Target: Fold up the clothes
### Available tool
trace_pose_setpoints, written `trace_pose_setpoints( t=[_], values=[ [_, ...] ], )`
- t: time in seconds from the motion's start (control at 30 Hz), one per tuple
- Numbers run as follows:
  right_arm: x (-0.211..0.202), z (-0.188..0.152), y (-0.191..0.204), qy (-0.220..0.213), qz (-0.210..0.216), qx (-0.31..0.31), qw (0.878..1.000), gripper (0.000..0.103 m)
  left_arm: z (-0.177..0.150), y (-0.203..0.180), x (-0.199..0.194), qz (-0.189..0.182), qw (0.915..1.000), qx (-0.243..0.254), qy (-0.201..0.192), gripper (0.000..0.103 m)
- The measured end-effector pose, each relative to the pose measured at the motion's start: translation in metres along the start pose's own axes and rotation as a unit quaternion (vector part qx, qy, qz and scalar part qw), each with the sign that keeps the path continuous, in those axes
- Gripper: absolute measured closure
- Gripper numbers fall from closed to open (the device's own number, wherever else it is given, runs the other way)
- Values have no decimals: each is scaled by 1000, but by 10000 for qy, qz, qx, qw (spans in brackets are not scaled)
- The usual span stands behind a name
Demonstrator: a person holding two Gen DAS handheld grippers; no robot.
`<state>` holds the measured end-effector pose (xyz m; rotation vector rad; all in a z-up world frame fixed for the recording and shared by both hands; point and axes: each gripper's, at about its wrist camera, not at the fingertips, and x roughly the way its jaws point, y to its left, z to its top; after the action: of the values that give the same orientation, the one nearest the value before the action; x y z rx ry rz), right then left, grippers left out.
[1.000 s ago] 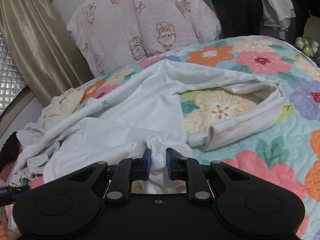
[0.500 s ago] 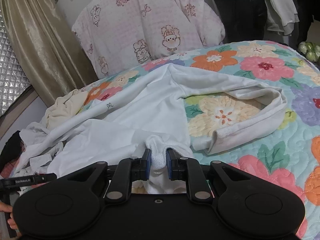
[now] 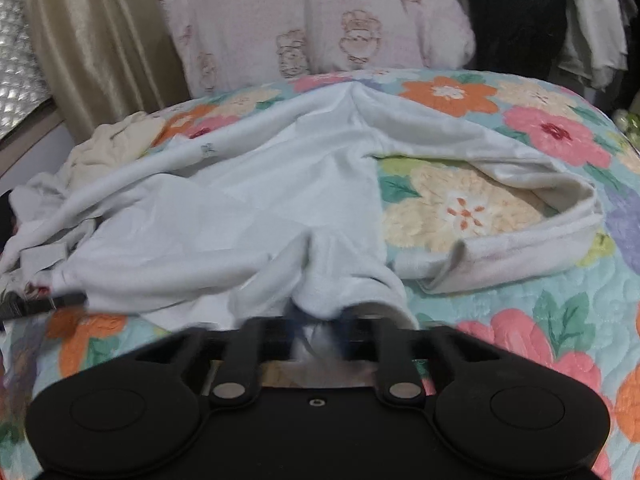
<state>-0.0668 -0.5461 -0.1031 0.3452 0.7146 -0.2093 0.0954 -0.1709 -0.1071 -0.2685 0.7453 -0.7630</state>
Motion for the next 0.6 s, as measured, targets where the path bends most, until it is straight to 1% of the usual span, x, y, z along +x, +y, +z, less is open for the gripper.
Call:
trace_pose_setpoints(
  t=[0.03, 0.07, 0.1, 0.13, 0.17, 0.2, 0.23, 0.27, 0.33, 0.37, 0.43, 0.47, 0.5, 0.53, 0.57, 0.6],
  values=[
    [-8, 1, 2, -128, 144, -14, 9998, 93, 9, 2, -18, 6, 9996, -112, -254, 91],
    [-20, 2, 3, -255, 420, 20, 9988, 93, 16, 5, -37, -14, 9983, -272, -516, 92],
    [-35, 3, 3, -392, 836, 101, 9957, 94, 22, 11, -60, -61, 9952, -472, -850, 92],
    [-49, 3, 4, -484, 1306, 132, 9902, 97, 29, 17, -85, -44, 9909, -629, -1187, 92],
    [-63, 2, 6, -522, 1867, 71, 9810, 97, 32, 23, -100, 94, 9886, -716, -1322, 92],
    [-71, 0, 8, -482, 2176, -25, 9748, 98, 35, 28, -112, 257, 9866, -787, -1408, 92],
    [-71, -4, 12, -309, 2057, -184, 9780, 99, 35, 36, -116, 343, 9882, -853, -1227, 92],
    [-70, -8, 16, -136, 1936, -342, 9804, 98, 30, 43, -111, 454, 9903, -925, -932, 91],
    [-66, -15, 22, 221, 1708, -598, 9832, 95, 18, 52, -98, 691, 9914, -1044, -381, 91],
    [-57, -19, 20, 417, 1619, -516, 9846, 92, 11, 55, -92, 806, 9908, -1080, -151, 90],
    [-40, -21, 14, 751, 1465, -116, 9863, 91, -3, 60, -78, 1034, 9875, -1150, 308, 89],
    [-35, -22, 12, 850, 1411, 30, 9863, 89, -9, 62, -71, 1147, 9849, -1184, 537, 89],
    [-35, -23, 11, 852, 1372, 87, 9868, 87, -16, 65, -64, 1260, 9816, -1217, 766, 87],
    [-35, -25, 11, 853, 1333, 144, 9873, 77, -16, 63, -63, 1306, 9817, -1149, 774, 85],
    [-36, -26, 10, 855, 1293, 201, 9877, 60, -13, 59, -64, 1388, 9826, -1012, 705, 81],
    [-36, -27, 10, 856, 1254, 259, 9881, 55, -12, 57, -65, 1513, 9829, -846, 627, 74]
  ],
)
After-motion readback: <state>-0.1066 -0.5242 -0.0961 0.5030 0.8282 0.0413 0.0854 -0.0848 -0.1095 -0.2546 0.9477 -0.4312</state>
